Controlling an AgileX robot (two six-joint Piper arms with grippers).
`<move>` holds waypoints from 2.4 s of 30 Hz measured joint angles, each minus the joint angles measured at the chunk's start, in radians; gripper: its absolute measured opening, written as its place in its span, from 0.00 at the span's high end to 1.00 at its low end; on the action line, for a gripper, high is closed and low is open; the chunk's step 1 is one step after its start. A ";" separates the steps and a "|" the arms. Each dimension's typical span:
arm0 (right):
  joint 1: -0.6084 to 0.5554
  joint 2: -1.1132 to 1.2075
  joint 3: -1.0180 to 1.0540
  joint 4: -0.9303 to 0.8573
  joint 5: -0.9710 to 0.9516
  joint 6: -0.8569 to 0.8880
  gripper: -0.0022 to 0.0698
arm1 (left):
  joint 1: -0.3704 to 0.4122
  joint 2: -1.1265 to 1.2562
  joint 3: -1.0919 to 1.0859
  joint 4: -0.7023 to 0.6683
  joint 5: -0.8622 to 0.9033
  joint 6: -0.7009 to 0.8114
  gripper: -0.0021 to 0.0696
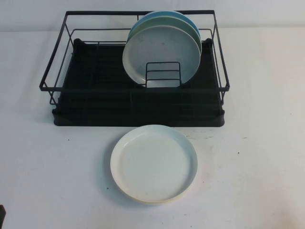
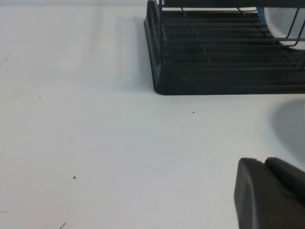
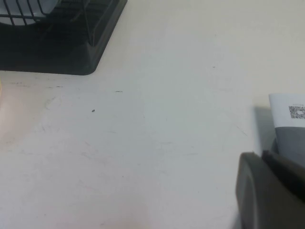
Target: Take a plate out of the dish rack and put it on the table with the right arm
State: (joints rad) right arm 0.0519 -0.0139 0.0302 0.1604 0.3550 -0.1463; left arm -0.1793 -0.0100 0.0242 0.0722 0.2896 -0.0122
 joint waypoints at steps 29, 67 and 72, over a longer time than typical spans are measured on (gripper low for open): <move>0.000 0.000 0.000 0.002 0.000 0.000 1.00 | 0.000 0.000 0.000 0.000 0.000 0.000 0.98; 0.000 0.514 -0.380 0.791 -0.016 -0.272 1.00 | 0.000 0.000 0.000 0.000 0.000 0.000 0.98; 0.000 0.833 -0.615 0.783 0.131 -0.421 1.00 | 0.000 0.000 0.000 0.000 0.000 0.000 0.98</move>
State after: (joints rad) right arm 0.0519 0.8188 -0.5845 0.9433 0.4855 -0.5677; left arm -0.1793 -0.0100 0.0242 0.0722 0.2896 -0.0122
